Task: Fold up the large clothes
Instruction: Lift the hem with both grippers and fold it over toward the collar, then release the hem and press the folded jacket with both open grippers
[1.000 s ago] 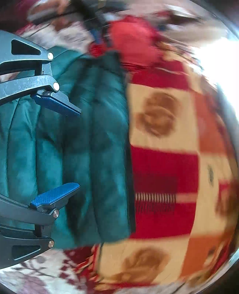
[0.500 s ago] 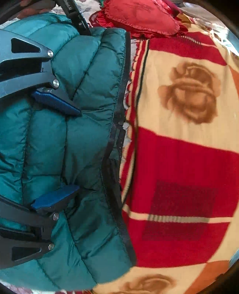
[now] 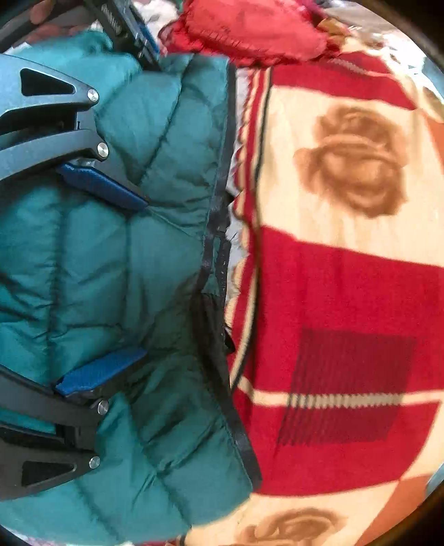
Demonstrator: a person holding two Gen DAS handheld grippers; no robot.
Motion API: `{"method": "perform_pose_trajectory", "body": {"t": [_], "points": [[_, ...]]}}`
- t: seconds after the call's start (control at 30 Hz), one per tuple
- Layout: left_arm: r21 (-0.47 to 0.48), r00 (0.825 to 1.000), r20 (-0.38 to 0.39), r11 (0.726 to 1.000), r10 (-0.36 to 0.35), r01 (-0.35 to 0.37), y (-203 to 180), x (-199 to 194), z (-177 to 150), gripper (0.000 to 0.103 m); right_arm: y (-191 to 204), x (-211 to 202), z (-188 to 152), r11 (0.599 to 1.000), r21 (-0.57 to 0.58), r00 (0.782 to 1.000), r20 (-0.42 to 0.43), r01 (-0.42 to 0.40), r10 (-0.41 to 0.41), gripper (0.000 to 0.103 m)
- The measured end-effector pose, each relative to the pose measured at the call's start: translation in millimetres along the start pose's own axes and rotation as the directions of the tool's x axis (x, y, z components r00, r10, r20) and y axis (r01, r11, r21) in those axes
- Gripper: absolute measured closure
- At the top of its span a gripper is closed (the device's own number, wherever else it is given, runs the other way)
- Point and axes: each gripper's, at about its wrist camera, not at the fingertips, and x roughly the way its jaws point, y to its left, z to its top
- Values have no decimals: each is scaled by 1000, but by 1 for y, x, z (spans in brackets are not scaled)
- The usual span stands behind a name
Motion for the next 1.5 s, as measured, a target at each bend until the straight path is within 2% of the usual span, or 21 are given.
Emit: {"method": "perform_pose_trajectory", "body": {"t": [0.07, 0.2, 0.3, 0.47, 0.7, 0.93, 1.0, 1.1, 1.17, 1.27, 1.37, 1.43, 1.5], "points": [[16, 999, 31, 1000, 20, -21, 0, -14, 3, 19, -7, -23, -1, 999, 13, 998, 54, -33, 32, 19], [23, 996, 87, 1000, 10, -12, -2, -31, 15, 19, -37, -49, 3, 998, 37, 995, 87, 48, -51, 16], [33, 996, 86, 999, 23, -26, -7, -26, 26, 19, -63, -46, 4, 990, 48, 988, 69, 132, -135, 16], [43, 998, 22, 997, 63, -64, -14, 6, 30, 19, -89, -22, -1, 981, 60, 983, -4, 185, -185, 16], [17, 999, 15, 999, 38, -38, -9, 28, 28, 18, -97, 12, -4, 983, 81, 986, -27, 164, -162, 14], [41, 999, 6, 998, 42, -42, -10, 36, 28, 17, -101, 18, 1, 981, 81, 984, -42, 177, -174, 13], [44, 999, 4, 998, 39, -40, -9, 36, 29, 17, -97, 0, 2, 981, 85, 985, -7, 175, -175, 13], [35, 999, 3, 999, 34, -34, -8, 36, 29, 17, -92, -35, -9, 989, 117, 996, 28, 86, -90, 14], [28, 999, 3, 999, 33, -33, -6, 36, 28, 16, -91, -55, -23, 992, 117, 997, 45, 58, -63, 14], [25, 999, 7, 999, 38, -38, -6, 36, 27, 15, -97, -65, -48, 991, 109, 996, 45, 73, -79, 14], [27, 999, 13, 999, 45, -45, -7, 35, 26, 15, -102, -53, -66, 984, 127, 992, -3, 123, -123, 13], [31, 999, 17, 998, 50, -51, -8, 34, 26, 15, -112, -52, -72, 981, 166, 995, -10, 104, -104, 13], [32, 998, 16, 998, 54, -55, -7, 31, 25, 15, -115, -53, -70, 978, 158, 991, -13, 133, -133, 13]]}}
